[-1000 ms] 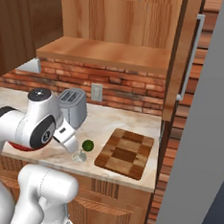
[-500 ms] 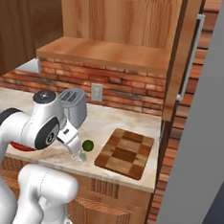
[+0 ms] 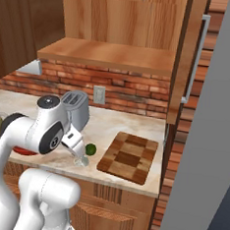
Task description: Open the cabinet. Place the bowl and condiment on the counter. Then place the lime and garlic on the cutting board.
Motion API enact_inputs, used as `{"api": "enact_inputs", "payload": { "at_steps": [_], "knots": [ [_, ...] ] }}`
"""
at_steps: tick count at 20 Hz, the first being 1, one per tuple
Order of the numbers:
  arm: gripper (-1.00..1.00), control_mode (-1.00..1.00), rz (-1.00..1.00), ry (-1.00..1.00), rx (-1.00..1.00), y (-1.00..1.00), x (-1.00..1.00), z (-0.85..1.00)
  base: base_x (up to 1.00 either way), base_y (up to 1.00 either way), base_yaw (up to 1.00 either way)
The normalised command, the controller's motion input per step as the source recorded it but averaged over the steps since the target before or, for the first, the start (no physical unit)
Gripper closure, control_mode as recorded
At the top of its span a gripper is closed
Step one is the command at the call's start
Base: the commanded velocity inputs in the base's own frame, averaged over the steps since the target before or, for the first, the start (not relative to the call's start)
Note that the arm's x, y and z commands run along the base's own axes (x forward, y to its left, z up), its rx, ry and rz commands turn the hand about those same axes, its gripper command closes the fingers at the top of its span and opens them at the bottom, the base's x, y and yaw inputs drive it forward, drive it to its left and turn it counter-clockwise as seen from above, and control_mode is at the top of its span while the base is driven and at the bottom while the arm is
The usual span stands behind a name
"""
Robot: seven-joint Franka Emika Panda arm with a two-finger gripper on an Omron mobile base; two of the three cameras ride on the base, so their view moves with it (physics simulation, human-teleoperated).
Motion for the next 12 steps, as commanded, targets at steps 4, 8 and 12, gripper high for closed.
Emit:
{"api": "enact_inputs", "payload": {
  "at_steps": [4, 8, 12],
  "knots": [
    [-1.00, -1.00, 0.08, -0.09, -0.01, 0.00, 0.02, -0.37, 0.00, 0.00, 0.00],
    [-1.00, -1.00, 0.11, -0.08, -0.02, 0.00, 0.00, -0.35, 0.00, 0.00, 0.00],
    [-1.00, -1.00, 0.12, -0.07, -0.04, 0.00, 0.08, -0.40, 0.00, 0.00, 0.00]
  ]
}}
